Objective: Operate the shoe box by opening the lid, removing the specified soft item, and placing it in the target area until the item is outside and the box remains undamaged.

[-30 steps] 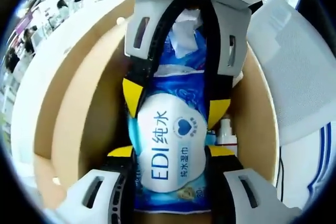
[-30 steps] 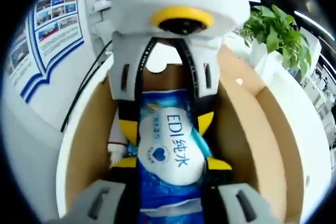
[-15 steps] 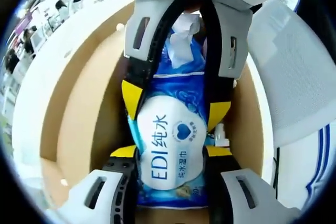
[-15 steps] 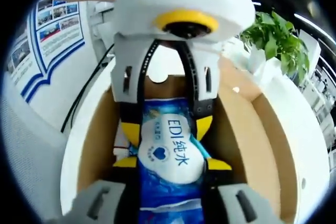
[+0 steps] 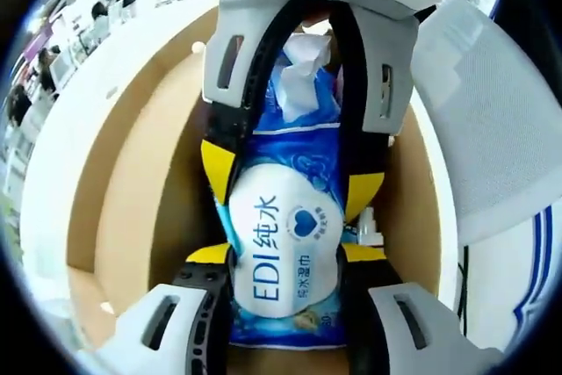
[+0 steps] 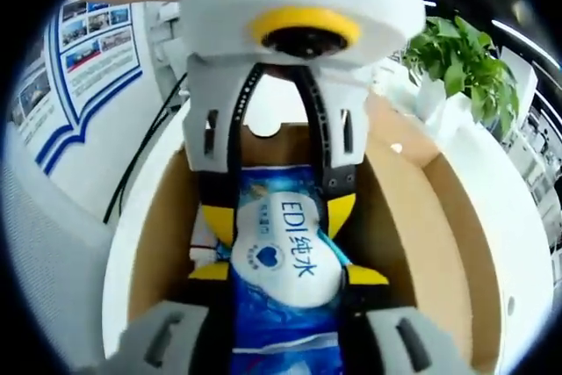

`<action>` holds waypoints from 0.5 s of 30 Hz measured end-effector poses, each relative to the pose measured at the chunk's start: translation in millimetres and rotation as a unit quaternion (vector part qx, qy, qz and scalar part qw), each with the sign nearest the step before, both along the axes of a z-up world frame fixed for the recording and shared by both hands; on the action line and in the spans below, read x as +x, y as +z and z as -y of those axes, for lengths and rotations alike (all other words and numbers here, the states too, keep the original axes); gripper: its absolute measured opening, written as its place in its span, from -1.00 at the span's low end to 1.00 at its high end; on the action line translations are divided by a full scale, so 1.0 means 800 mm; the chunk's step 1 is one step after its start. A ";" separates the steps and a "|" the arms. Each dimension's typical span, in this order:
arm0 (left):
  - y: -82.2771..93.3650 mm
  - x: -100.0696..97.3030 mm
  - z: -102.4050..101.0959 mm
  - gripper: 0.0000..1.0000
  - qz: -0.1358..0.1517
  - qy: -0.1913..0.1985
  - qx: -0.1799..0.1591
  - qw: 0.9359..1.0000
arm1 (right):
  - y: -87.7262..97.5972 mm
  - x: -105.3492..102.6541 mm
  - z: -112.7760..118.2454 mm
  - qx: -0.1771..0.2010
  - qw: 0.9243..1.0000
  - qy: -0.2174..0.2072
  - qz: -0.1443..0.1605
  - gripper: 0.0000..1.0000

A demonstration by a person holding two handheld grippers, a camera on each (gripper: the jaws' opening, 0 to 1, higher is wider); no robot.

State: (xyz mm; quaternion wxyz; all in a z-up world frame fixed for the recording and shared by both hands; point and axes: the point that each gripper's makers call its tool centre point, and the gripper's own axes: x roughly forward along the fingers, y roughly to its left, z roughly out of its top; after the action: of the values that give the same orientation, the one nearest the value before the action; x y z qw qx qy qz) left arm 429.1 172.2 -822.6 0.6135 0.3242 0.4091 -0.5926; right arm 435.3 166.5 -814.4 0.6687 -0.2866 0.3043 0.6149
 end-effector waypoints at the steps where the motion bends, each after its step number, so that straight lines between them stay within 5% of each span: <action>1: 0.001 0.000 0.000 -0.05 0.000 0.001 -0.002 1.000 | 0.001 0.000 0.000 0.000 1.000 0.000 0.000 -0.13; 15: 0.013 0.000 0.005 -0.06 -0.003 0.008 -0.017 1.000 | 0.017 -0.001 0.001 -0.013 1.000 0.017 0.016 -0.13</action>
State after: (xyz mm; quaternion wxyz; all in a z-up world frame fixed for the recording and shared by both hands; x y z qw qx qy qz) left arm 429.2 168.5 -812.4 0.6225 0.3089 0.4034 -0.5952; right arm 434.1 166.1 -800.9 0.6593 -0.3100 0.2967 0.6175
